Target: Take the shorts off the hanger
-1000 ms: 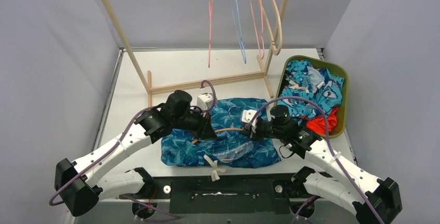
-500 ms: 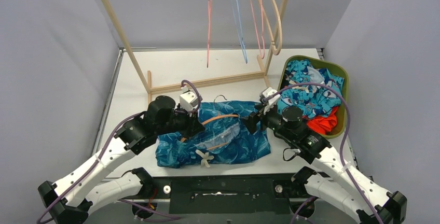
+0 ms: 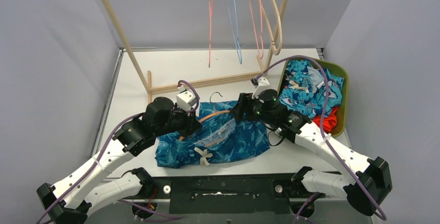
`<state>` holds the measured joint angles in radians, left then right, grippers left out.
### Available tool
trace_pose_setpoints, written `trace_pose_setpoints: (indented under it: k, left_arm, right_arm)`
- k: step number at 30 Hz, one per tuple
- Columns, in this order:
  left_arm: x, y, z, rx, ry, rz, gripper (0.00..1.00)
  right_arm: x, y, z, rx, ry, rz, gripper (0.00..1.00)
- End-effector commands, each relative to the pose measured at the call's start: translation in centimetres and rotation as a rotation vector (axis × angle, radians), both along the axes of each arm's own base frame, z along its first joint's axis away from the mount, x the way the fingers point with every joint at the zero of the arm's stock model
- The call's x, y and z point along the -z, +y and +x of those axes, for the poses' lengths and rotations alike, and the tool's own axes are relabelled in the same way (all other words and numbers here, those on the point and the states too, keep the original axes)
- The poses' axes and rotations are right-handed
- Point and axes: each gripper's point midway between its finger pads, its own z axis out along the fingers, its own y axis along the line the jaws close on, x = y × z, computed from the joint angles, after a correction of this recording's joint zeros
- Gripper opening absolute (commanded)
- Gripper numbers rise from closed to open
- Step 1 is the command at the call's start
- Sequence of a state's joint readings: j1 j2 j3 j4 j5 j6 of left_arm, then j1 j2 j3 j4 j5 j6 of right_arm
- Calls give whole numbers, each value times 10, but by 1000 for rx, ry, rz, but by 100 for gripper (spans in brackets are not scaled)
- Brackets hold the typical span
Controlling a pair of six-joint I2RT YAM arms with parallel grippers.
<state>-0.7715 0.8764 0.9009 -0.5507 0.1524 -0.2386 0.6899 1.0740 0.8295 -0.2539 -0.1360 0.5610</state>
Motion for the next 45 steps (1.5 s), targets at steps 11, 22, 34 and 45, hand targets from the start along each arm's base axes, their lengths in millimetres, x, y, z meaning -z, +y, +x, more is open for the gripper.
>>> trace_pose_setpoints:
  k: [11,22,34,45]
  left_arm:
    - [-48,4,11,-45,-162,-98,0]
    - [-67,0,2,-6,-179,-165,0]
    - [-82,11,8,-80,-232,-188,0]
    - [-103,34,9,-175,-307,-234,0]
  right_arm:
    - [-11,-6,24,162,-28,-9,3]
    - [12,-56,45,359,-73,-199,0]
    - [46,-91,45,408,49,-169,0]
    - [78,-94,39,412,139,-228,0]
